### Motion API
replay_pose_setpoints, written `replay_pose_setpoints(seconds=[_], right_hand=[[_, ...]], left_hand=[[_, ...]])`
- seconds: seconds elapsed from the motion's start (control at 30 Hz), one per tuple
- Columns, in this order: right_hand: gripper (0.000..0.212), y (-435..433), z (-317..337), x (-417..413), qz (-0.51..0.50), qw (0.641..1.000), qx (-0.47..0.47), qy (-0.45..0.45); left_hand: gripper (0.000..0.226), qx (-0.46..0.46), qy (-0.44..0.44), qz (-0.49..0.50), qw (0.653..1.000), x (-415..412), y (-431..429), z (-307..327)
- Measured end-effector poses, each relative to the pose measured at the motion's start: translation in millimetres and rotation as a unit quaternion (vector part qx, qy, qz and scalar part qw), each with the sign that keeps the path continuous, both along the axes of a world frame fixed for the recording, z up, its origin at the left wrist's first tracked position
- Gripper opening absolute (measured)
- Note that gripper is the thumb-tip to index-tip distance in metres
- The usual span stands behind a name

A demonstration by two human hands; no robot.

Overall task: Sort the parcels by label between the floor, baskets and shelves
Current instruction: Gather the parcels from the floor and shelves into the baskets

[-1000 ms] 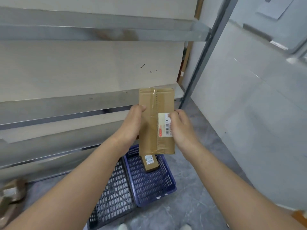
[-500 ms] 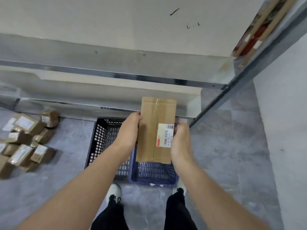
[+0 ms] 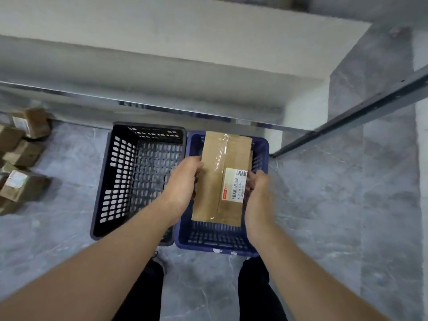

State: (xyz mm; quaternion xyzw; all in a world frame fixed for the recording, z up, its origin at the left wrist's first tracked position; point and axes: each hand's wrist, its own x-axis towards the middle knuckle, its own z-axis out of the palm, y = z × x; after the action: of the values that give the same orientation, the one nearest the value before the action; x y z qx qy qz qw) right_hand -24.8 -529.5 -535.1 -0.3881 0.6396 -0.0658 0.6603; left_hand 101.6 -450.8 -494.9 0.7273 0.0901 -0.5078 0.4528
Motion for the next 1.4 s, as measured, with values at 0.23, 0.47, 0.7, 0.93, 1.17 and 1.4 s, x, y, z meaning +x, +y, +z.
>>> replay_pose_setpoints(seconds=[0.23, 0.47, 0.7, 0.93, 1.17, 1.4], right_hand=[[0.060, -9.2, -134.4, 23.8, 0.014, 1.000, 0.020, 0.006], [0.046, -7.6, -240.8, 52.8, 0.079, 0.997, 0.014, -0.005], [0.055, -14.3, -313.4, 69.5, 0.117, 0.992, 0.049, 0.016], [0.076, -21.9, -359.3, 84.3, 0.117, 0.991, 0.060, 0.039], [0.062, -26.8, -385.9, 85.2, 0.119, 0.990, 0.069, 0.039], [0.080, -26.8, -406.1, 95.8, 0.148, 0.985, 0.073, 0.057]], left_hand=[[0.033, 0.023, 0.026, 0.015, 0.999, 17.2, -4.7, -143.8], [0.045, 0.062, 0.036, 0.027, 0.997, 29.3, -13.1, -258.8], [0.070, 0.090, 0.029, -0.015, 0.995, 45.9, -19.4, -332.7], [0.065, 0.136, -0.033, -0.087, 0.986, 48.5, -40.4, -380.2], [0.065, 0.148, -0.068, -0.085, 0.983, 42.4, -51.2, -415.4], [0.063, 0.128, -0.046, -0.060, 0.989, 48.5, -57.9, -445.4]])
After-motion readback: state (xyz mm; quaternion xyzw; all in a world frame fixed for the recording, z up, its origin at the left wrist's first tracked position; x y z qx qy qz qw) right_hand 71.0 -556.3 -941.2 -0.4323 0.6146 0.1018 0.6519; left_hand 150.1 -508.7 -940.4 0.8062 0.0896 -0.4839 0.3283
